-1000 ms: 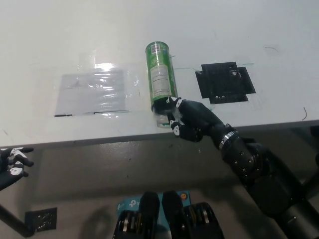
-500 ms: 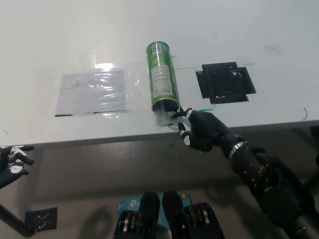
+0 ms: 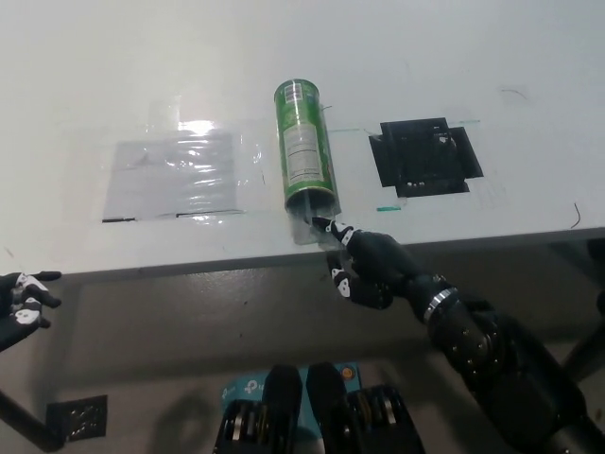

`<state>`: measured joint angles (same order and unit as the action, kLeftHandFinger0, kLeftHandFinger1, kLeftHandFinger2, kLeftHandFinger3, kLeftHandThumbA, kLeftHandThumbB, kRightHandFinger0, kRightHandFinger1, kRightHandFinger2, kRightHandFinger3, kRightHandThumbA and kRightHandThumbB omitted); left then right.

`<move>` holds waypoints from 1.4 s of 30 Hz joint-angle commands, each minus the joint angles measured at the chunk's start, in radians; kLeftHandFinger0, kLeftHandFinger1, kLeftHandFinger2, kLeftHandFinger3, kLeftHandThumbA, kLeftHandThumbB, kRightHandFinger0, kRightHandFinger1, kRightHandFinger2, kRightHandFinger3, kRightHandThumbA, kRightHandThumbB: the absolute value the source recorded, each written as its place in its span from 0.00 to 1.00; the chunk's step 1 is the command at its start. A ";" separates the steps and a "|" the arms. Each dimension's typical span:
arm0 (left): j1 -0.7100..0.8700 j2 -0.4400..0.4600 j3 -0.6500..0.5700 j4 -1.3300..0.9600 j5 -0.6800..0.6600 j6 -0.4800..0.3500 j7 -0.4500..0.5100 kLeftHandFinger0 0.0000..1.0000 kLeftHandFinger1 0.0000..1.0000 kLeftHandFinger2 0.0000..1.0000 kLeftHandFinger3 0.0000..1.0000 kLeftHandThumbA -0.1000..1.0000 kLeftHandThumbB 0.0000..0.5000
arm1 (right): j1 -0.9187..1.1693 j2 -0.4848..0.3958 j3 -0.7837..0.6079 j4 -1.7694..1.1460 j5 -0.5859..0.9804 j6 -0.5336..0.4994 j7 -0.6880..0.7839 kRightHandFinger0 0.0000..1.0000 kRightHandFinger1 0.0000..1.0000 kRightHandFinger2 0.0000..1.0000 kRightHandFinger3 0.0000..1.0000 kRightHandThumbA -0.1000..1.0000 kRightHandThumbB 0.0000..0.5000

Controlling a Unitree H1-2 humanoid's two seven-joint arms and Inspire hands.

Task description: The robot uses its right hand finger to pull out the chips tray kept inside a container in the middle of the desk

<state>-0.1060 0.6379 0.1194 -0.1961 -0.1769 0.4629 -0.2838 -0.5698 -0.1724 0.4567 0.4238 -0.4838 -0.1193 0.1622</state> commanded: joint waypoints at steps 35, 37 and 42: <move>-0.005 0.024 0.012 -0.001 0.001 0.007 -0.006 0.61 0.69 0.81 0.97 0.20 0.00 | 0.235 -0.035 -0.059 -0.351 0.046 0.144 0.106 0.00 0.01 0.84 0.98 0.00 0.36; -0.006 0.026 0.012 0.001 0.004 0.007 -0.009 0.60 0.68 0.81 0.97 0.21 0.00 | 0.250 -0.030 -0.062 -0.365 0.050 0.146 0.102 0.00 0.00 0.91 0.97 0.00 0.36; -0.005 0.024 0.014 0.000 -0.001 0.007 -0.008 0.60 0.68 0.80 0.97 0.20 0.00 | 0.284 -0.016 -0.077 -0.394 0.073 0.144 0.093 0.00 0.00 0.94 0.95 0.00 0.38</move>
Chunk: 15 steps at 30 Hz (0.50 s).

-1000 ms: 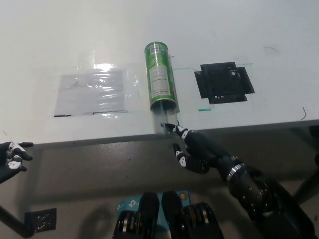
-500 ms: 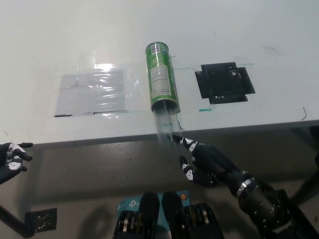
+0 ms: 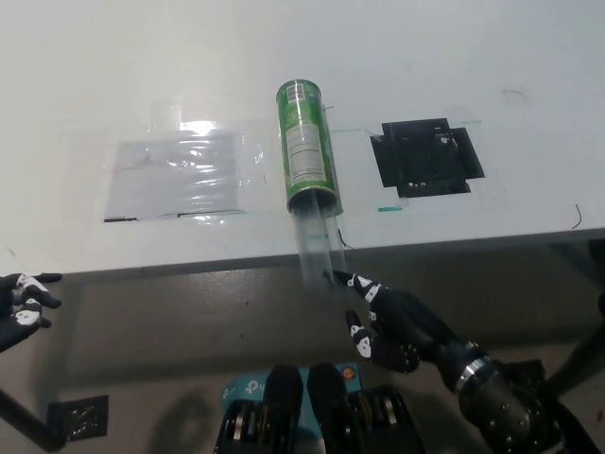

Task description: The robot uses its right hand finger to pull out the chips tray kept inside a container in the middle of the desk

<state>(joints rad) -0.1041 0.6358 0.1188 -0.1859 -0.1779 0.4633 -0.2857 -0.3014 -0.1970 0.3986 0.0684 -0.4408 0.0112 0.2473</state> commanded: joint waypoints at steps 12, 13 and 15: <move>0.002 0.020 0.019 -0.009 -0.006 0.007 -0.006 0.56 0.66 0.79 0.96 0.22 0.00 | 0.062 0.019 -0.040 -0.036 0.055 -0.020 0.003 0.00 0.00 0.92 0.95 0.00 0.38; 0.003 0.020 0.018 -0.010 -0.005 0.007 -0.005 0.57 0.66 0.79 0.96 0.22 0.00 | 0.062 0.020 -0.040 -0.034 0.055 -0.023 0.001 0.00 0.00 0.92 0.95 0.00 0.38; 0.003 0.025 0.012 -0.013 0.001 0.007 -0.001 0.57 0.66 0.79 0.96 0.22 0.00 | 0.065 0.025 -0.042 -0.043 0.063 -0.005 0.008 0.00 0.00 0.94 0.95 0.00 0.36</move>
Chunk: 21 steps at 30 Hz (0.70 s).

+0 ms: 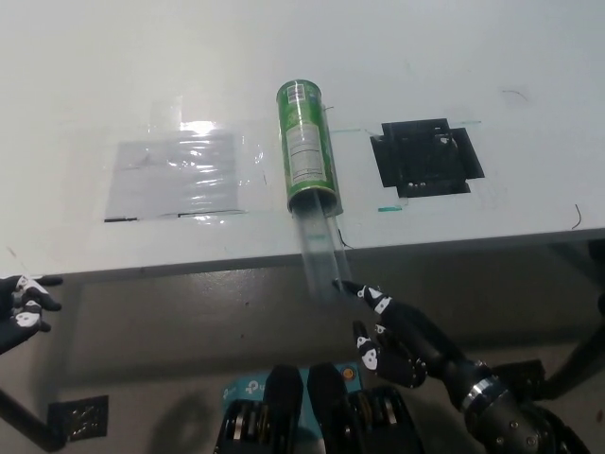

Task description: The robot uses its right hand finger to pull out the chips tray kept inside a container in the middle of the desk

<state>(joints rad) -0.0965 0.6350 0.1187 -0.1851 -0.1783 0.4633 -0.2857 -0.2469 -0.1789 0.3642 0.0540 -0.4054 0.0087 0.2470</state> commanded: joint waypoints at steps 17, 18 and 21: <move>0.016 0.024 0.013 -0.018 0.000 0.007 0.000 0.56 0.66 0.78 0.96 0.19 0.00 | 0.004 0.003 -0.015 -0.096 0.045 0.025 0.034 0.00 0.06 1.00 1.00 0.00 0.42; 0.017 0.024 0.013 -0.016 -0.001 0.007 -0.001 0.56 0.66 0.78 0.96 0.19 0.00 | -0.005 0.001 -0.020 -0.102 0.057 0.012 0.038 0.00 0.06 1.00 1.00 0.00 0.47; 0.019 0.024 0.013 -0.018 -0.010 0.007 0.002 0.57 0.66 0.78 0.96 0.18 0.00 | -0.028 -0.009 -0.043 -0.126 0.070 -0.008 0.034 0.00 0.09 1.00 1.00 0.00 0.51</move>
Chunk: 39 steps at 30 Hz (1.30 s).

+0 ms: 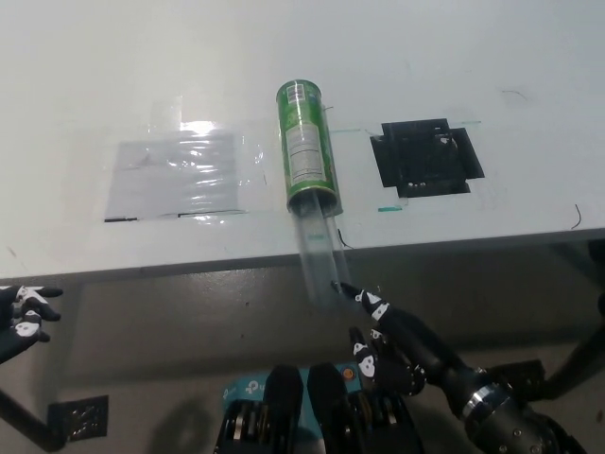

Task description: The robot uses its right hand finger to pull out the chips tray kept inside a container in the middle of the desk

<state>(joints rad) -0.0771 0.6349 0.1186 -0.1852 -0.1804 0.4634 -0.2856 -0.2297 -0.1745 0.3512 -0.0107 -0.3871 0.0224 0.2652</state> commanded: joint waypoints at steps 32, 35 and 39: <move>0.030 -0.003 0.026 -0.018 -0.017 0.007 0.008 0.54 0.64 0.78 0.95 0.17 0.00 | 0.095 0.062 -0.573 -0.196 0.308 0.079 -0.167 0.00 0.00 0.89 1.00 0.00 0.36; 0.031 -0.007 0.027 -0.016 -0.015 0.007 0.006 0.53 0.63 0.77 0.95 0.19 0.00 | 0.095 0.096 -0.604 -0.143 0.327 0.071 -0.187 0.01 0.04 0.81 1.00 0.00 0.36; 0.031 -0.013 0.026 -0.018 -0.017 0.007 0.013 0.52 0.62 0.77 0.95 0.19 0.00 | 0.076 0.165 -0.665 -0.075 0.412 0.182 -0.207 0.00 0.04 0.76 0.99 0.00 0.33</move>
<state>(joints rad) -0.0429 0.6079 0.1215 -0.1853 -0.1885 0.4634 -0.2848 -0.1257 -0.0483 -0.2659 -0.1137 -0.0820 0.1576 0.1295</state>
